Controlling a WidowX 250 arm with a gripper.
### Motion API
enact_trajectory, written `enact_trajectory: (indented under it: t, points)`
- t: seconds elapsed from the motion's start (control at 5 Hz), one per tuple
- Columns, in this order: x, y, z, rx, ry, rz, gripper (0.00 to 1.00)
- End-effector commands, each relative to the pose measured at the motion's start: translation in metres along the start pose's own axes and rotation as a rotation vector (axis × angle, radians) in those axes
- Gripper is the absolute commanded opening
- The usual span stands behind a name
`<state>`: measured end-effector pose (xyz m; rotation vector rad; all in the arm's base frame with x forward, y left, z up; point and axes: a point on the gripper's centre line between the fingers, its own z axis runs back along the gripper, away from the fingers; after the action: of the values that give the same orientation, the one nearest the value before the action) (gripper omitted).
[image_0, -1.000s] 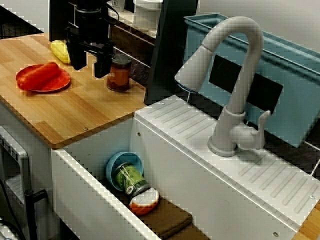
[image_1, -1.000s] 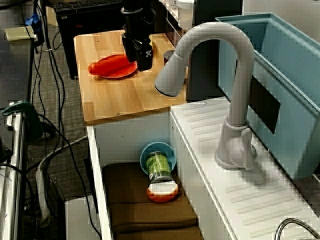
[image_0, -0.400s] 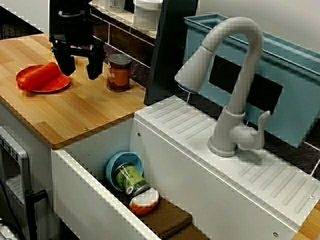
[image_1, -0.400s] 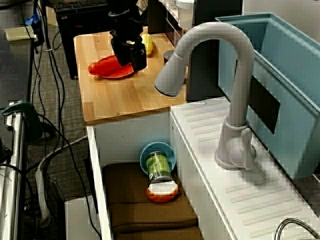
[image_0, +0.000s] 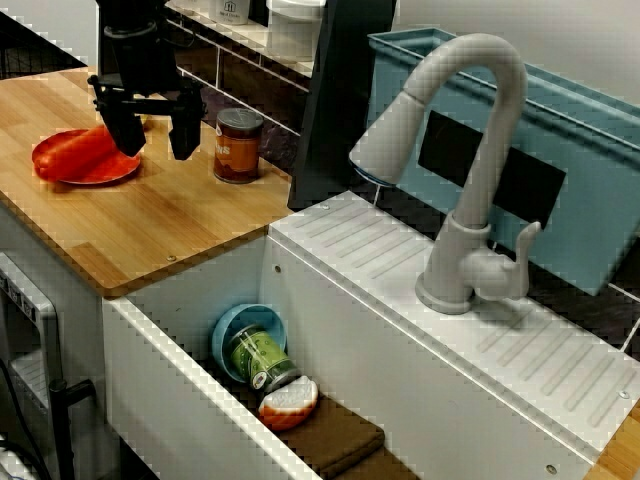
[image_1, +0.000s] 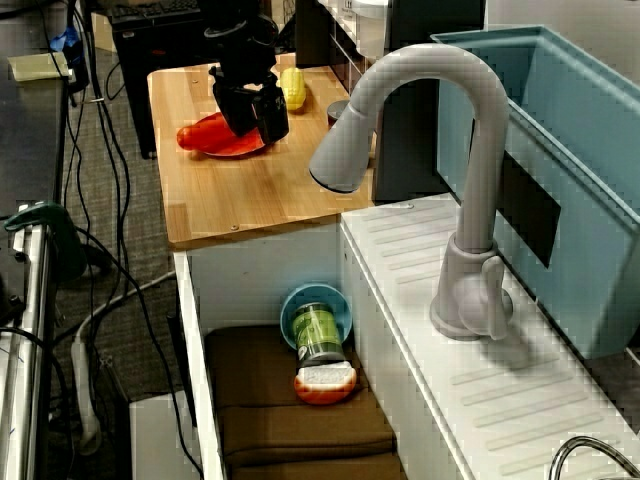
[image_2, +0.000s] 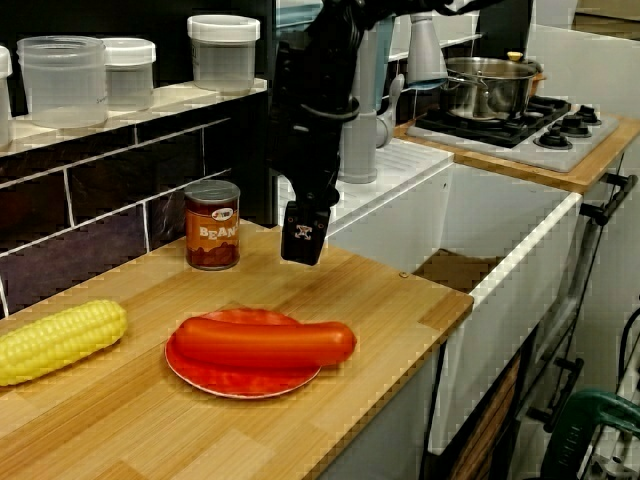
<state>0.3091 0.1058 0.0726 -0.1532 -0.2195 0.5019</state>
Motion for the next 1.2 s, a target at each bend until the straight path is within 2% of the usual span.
enact_trajectory:
  t: [0.0, 0.2, 0.4, 0.8, 1.0]
  points:
    - [-0.004, 0.003, 0.023, -0.015, -0.135, 0.099, 1.0]
    - [-0.009, -0.004, 0.019, -0.017, -0.178, 0.126, 1.0]
    - [-0.01, -0.009, 0.013, 0.0, -0.199, 0.131, 1.0]
    - [-0.012, -0.018, 0.014, -0.011, -0.224, 0.118, 1.0]
    - [-0.008, -0.021, 0.017, -0.018, -0.256, 0.134, 1.0]
